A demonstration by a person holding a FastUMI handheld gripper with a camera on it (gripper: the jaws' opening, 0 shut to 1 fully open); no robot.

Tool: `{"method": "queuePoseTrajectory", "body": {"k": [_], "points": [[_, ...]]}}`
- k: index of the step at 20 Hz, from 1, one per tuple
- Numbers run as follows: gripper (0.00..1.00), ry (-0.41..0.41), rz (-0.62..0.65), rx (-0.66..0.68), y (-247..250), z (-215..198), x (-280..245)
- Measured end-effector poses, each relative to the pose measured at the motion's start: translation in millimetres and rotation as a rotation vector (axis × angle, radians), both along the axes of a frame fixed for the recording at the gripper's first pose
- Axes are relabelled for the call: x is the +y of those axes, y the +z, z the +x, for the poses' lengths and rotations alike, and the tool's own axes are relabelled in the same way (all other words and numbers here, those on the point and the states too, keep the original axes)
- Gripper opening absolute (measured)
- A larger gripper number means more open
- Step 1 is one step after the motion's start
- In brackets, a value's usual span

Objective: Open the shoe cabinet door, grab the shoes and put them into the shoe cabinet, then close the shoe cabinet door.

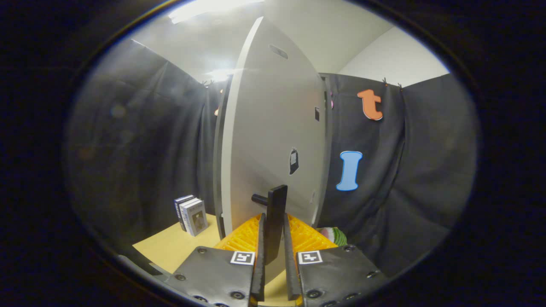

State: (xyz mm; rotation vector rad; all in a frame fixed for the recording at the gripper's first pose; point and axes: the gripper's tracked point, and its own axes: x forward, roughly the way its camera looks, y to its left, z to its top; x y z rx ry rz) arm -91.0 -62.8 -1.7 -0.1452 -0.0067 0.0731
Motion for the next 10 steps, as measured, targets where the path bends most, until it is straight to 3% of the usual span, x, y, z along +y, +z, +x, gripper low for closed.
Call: {"method": "queuePoseTrajectory", "body": {"k": [8, 10], "points": [[0.22, -0.106, 0.032, 0.005, 4.1, -4.4, -67.5], [0.18, -0.122, 0.05, 0.007, 3.2, -5.8, -84.7]]}}
